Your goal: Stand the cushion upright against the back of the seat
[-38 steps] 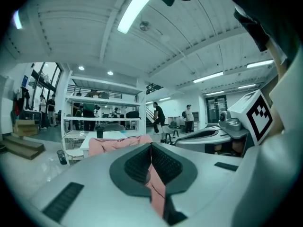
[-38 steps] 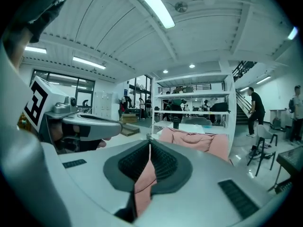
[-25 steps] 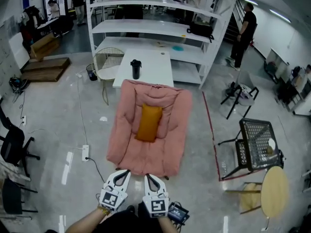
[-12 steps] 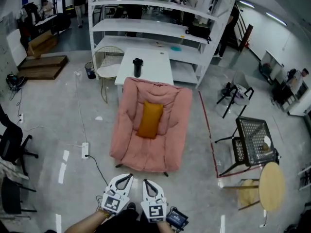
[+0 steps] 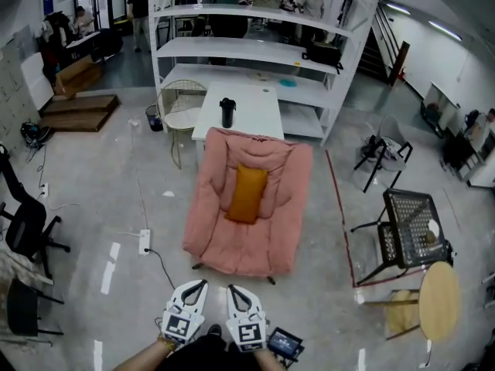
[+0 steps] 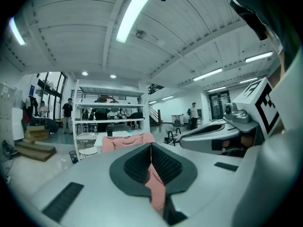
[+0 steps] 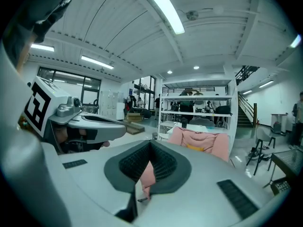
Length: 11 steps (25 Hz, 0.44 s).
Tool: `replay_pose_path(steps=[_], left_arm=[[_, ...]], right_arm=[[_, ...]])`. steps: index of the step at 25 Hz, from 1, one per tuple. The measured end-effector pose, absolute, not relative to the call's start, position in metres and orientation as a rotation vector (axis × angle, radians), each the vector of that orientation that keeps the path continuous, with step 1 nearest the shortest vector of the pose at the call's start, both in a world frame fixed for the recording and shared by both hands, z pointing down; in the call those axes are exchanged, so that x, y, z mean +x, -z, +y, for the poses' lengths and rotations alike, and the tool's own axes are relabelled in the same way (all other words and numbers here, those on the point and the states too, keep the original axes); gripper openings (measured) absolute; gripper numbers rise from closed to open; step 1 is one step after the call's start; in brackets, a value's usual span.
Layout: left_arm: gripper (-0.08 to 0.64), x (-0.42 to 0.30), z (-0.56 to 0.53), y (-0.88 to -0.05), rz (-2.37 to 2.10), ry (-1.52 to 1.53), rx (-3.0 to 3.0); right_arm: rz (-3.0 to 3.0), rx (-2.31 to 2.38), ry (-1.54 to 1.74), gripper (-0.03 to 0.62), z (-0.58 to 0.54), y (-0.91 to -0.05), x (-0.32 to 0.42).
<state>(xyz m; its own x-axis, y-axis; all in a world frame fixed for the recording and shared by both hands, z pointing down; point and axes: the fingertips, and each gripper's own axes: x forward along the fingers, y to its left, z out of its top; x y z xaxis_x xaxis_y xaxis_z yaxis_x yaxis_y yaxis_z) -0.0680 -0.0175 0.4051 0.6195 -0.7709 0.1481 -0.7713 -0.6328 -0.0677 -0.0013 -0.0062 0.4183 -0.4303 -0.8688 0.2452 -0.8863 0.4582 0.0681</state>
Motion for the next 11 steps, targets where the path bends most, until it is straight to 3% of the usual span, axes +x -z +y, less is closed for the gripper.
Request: replay_pose_path(steps=[11], left_arm=[[0.014,-0.052,-0.021,-0.418,-1.362,-0.276,2.793]], right_arm=[[-2.505,1.485,-0.094,0.014,-0.017,-0.417,0.015]])
